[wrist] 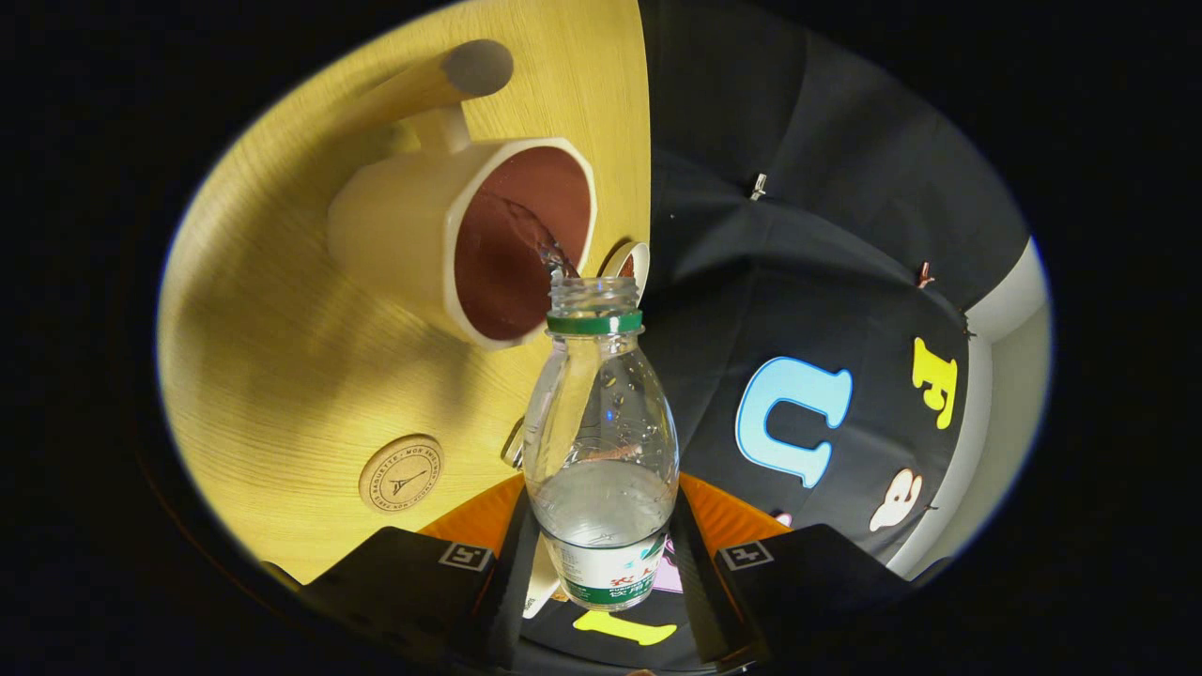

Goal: Take the bottle from table, then pour the juice into the cup, finally place the bottle on the coaster

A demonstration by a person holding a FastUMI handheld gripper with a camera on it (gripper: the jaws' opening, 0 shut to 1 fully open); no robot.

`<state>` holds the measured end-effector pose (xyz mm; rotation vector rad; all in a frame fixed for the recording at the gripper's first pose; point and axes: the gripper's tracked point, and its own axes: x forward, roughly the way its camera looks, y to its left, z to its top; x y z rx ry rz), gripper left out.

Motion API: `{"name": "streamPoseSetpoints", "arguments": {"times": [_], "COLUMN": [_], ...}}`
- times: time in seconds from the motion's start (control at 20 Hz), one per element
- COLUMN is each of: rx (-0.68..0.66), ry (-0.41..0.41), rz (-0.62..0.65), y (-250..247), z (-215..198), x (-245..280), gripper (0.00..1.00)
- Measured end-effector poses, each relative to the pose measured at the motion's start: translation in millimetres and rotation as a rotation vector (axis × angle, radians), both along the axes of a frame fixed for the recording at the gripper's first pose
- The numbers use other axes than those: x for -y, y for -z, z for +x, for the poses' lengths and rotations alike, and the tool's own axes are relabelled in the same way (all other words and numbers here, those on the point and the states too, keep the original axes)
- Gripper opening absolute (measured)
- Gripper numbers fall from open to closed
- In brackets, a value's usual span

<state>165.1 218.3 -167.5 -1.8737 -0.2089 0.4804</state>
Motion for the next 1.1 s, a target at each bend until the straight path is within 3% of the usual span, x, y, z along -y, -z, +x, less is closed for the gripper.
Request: {"name": "streamPoseSetpoints", "arguments": {"times": [0.6, 1.1], "rx": [0.052, 0.105], "ry": [-0.063, -0.173], "rz": [-0.101, -0.209], "y": [-10.5, -19.3], "z": [9.2, 5.0], "x": [-5.8, -23.6], "gripper": [0.72, 0.72]}}
